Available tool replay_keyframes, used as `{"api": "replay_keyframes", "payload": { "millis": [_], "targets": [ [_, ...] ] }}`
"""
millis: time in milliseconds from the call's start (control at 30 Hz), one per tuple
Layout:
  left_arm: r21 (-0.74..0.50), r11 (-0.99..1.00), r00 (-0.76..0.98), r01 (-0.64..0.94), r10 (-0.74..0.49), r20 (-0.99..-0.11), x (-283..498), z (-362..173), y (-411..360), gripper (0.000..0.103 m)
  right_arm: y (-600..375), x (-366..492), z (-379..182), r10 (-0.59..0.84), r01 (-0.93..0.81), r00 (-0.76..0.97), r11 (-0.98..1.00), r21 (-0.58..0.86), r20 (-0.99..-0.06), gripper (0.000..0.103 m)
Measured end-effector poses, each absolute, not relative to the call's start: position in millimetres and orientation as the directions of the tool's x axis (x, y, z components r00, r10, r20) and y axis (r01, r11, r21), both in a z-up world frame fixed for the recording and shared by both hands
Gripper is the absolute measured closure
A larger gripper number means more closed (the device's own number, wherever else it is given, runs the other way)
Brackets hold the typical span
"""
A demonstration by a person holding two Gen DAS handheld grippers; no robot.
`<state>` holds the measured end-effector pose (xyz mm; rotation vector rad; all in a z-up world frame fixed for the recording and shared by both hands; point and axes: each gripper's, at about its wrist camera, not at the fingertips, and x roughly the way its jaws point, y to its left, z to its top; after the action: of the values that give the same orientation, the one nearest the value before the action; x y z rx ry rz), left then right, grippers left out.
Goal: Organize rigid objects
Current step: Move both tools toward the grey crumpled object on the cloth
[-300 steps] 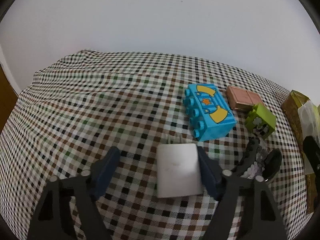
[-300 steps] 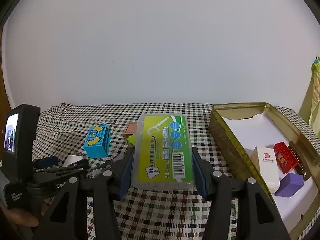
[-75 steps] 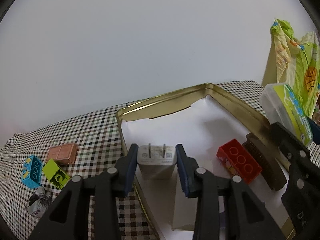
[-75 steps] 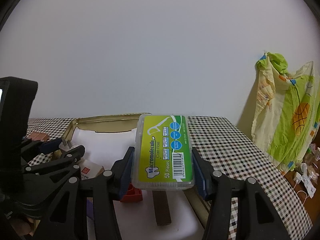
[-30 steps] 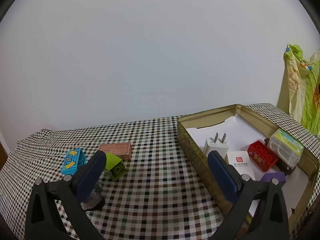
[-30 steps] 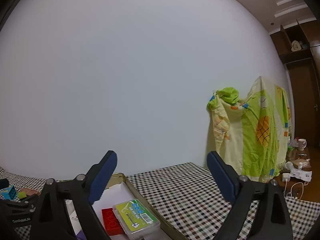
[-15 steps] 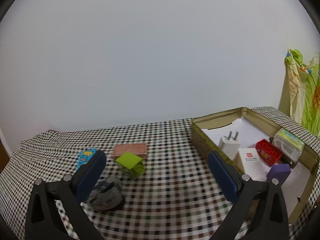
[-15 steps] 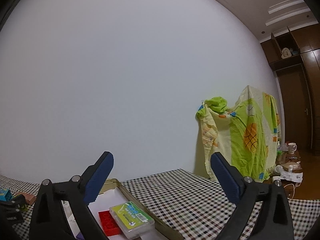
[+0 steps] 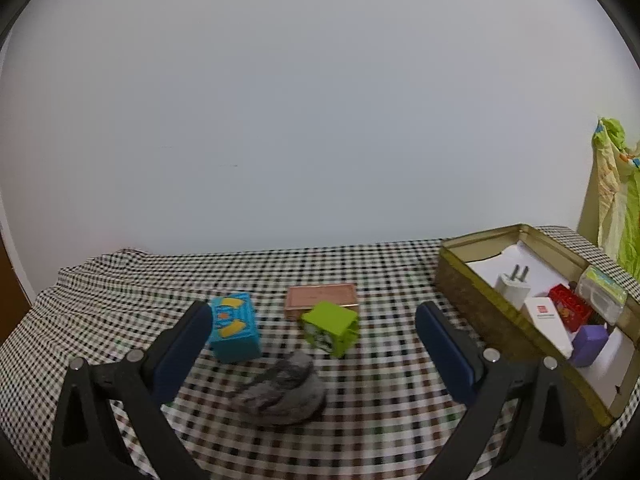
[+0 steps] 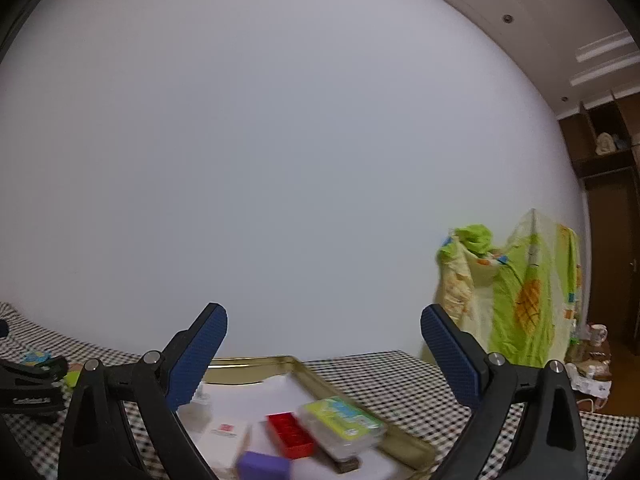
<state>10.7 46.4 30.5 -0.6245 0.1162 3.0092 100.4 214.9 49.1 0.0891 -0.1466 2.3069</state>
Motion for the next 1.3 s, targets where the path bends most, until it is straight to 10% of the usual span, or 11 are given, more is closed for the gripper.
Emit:
{"api": "replay_keyframes", "payload": {
  "millis": [767, 1300],
  "targets": [
    [0.065, -0.998, -0.911, 0.006, -0.032, -0.411, -10, 28, -24, 0.001, 156, 23, 43, 0.586, -0.586, -0.810, -0.810, 0.005, -0.031, 0.004],
    [0.080, -0.978, -0.870, 0.193, -0.208, -0.447, -34, 21, -116, 0.001, 154, -38, 24, 0.442, -0.486, -0.844, -0.870, 0.086, -0.304, 0.004]
  ]
}}
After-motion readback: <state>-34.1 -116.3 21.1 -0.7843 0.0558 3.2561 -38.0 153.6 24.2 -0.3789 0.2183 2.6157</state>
